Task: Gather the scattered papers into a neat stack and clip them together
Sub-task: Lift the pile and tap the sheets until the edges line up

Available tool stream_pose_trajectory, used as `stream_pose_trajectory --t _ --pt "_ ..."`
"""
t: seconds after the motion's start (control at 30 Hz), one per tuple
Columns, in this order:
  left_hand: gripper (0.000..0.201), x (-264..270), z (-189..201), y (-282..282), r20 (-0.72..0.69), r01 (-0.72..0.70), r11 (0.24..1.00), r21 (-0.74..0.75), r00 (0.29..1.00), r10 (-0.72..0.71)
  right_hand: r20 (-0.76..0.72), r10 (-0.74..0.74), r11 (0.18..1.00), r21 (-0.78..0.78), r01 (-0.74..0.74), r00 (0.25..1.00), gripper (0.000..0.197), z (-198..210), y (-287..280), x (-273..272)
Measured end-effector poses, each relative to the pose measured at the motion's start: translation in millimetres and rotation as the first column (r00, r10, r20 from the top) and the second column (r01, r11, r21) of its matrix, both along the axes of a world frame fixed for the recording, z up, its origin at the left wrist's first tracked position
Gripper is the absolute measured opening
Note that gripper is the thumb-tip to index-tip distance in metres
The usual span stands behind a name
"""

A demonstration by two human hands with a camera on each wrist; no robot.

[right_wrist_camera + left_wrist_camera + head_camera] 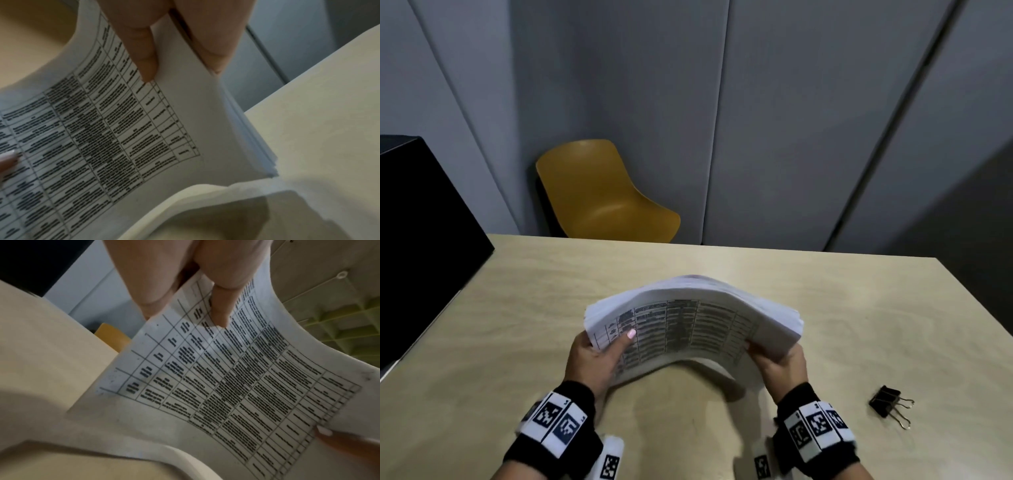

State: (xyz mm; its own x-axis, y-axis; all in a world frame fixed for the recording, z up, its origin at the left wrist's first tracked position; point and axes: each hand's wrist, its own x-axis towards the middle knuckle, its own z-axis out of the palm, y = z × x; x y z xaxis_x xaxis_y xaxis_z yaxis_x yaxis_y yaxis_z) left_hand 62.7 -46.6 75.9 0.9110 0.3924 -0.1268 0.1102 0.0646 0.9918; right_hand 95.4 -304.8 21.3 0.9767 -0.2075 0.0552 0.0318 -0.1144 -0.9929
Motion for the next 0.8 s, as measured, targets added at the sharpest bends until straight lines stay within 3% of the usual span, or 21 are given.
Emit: stream_pose_trajectory --t 0.13,0.3,0.43,0.57,0.6,0.67,0.73,0.8 --pt "0.018 -3.4 -6.2 -0.9 -0.051 0.056 0.998 -0.009 0.997 -0.056 -0.039 0.056 0.998 -0.003 -0.056 0.998 0.022 3.3 6.0 -7.2" --pt "0.016 -6.5 -11.6 -0.7 -0.039 0.000 1.000 -0.005 0.999 0.000 -0.106 -0.016 0.997 -0.083 0.007 0.994 0.035 -7.7 4.6 -8.9" --pt "0.013 -5.4 -19.8 -1.5 -0.097 0.033 0.999 0.009 0.995 -0.032 -0.172 -0.013 0.994 -0.109 -0.006 0.985 0.037 -12.6 4.1 -9.5" --pt "0.008 -1.1 -31.0 5.9 -0.168 0.008 1.000 0.012 0.986 -0.006 -0.084 -0.056 0.995 -0.089 0.049 0.995 0.042 5.2 8.9 -10.7" --pt "0.017 -0.7 -32.2 7.5 -0.177 -0.001 0.999 -0.034 0.984 -0.005 -0.066 -0.084 0.993 -0.090 0.078 0.994 0.050 8.6 8.6 -9.3" --pt "0.029 -2.2 -31.3 7.6 -0.180 -0.002 0.995 -0.103 0.984 -0.017 -0.074 -0.156 0.984 -0.104 0.148 0.985 0.092 12.1 6.2 -5.4" --pt "0.027 -2.3 -27.1 4.5 -0.136 0.000 0.978 -0.209 0.990 -0.029 -0.138 -0.183 0.982 0.027 0.188 0.973 0.113 12.8 7.6 -2.7" --pt "0.032 -2.7 -22.5 0.0 -0.074 0.032 0.926 -0.376 0.995 -0.064 -0.181 -0.059 0.944 0.309 0.114 0.982 0.096 20.8 16.7 -4.7"
